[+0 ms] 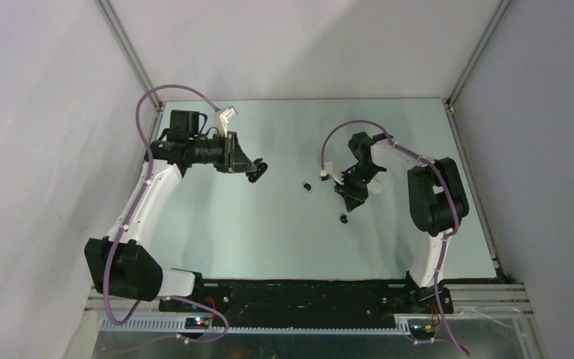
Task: Insert the wireless bluetooth earbuds into the charging case
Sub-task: Pick up the earbud from the center of the board.
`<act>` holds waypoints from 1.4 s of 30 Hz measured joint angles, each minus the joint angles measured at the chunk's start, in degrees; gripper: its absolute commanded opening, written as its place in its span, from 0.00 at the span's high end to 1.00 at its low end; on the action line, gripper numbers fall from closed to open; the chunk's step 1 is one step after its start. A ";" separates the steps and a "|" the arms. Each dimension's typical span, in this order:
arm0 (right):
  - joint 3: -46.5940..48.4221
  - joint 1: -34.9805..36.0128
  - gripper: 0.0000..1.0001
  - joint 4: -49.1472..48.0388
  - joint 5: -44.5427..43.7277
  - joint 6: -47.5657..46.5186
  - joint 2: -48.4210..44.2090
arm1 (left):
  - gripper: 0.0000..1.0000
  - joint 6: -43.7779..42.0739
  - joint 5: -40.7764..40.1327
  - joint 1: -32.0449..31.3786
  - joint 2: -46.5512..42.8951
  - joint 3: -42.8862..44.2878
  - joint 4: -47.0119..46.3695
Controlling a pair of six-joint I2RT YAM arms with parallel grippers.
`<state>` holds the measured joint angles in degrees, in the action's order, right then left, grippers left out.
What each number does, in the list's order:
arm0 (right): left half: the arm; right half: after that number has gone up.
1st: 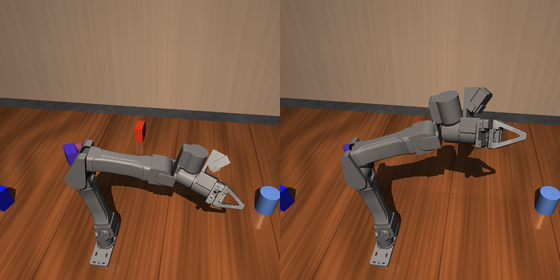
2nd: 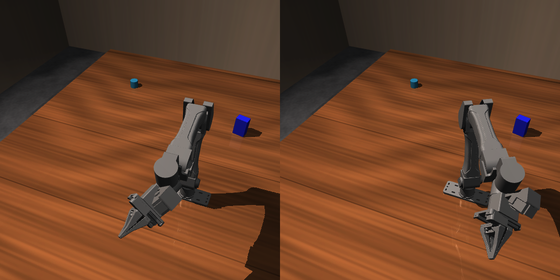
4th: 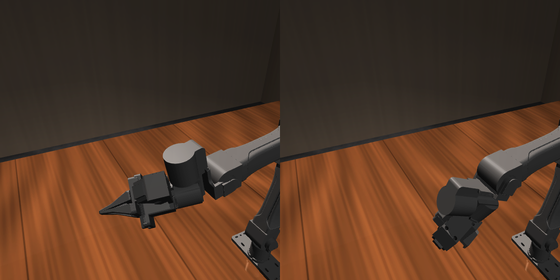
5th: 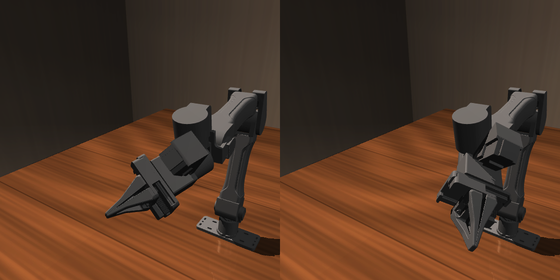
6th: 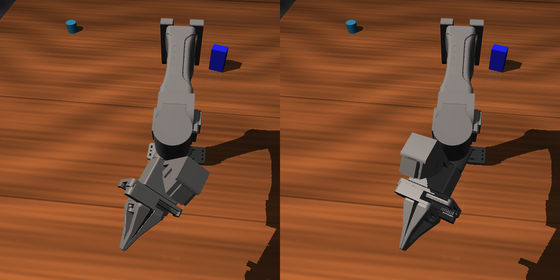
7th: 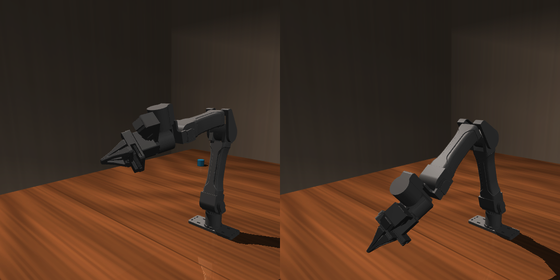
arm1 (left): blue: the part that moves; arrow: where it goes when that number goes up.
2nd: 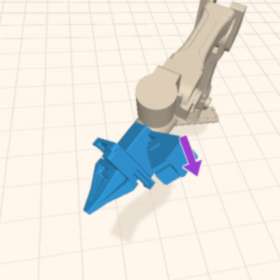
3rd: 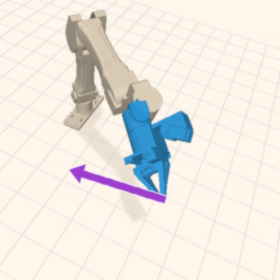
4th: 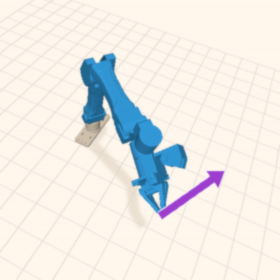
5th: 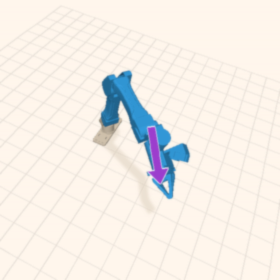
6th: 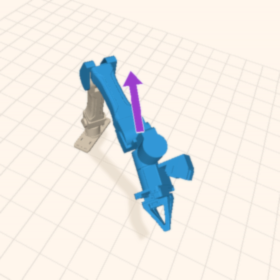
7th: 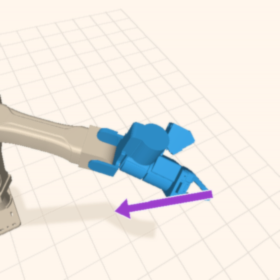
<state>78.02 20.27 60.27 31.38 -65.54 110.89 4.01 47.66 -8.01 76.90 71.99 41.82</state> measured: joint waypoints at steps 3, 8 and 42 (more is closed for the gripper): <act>0.04 1.31 0.76 0.07 0.57 -6.05 -1.84 | 1.00 -0.13 -0.39 0.15 0.09 0.00 0.39; 0.42 6.01 0.75 0.79 -0.59 -16.65 -2.78 | 1.00 -1.11 -1.25 0.28 0.13 0.00 1.51; -0.79 9.84 0.80 3.78 -9.97 -22.93 1.31 | 1.00 -4.09 -2.95 0.31 -0.02 0.00 2.56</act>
<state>77.23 30.11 64.05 21.41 -88.47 112.20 -0.08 44.71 -7.70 76.88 71.99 44.38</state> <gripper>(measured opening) 0.234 0.251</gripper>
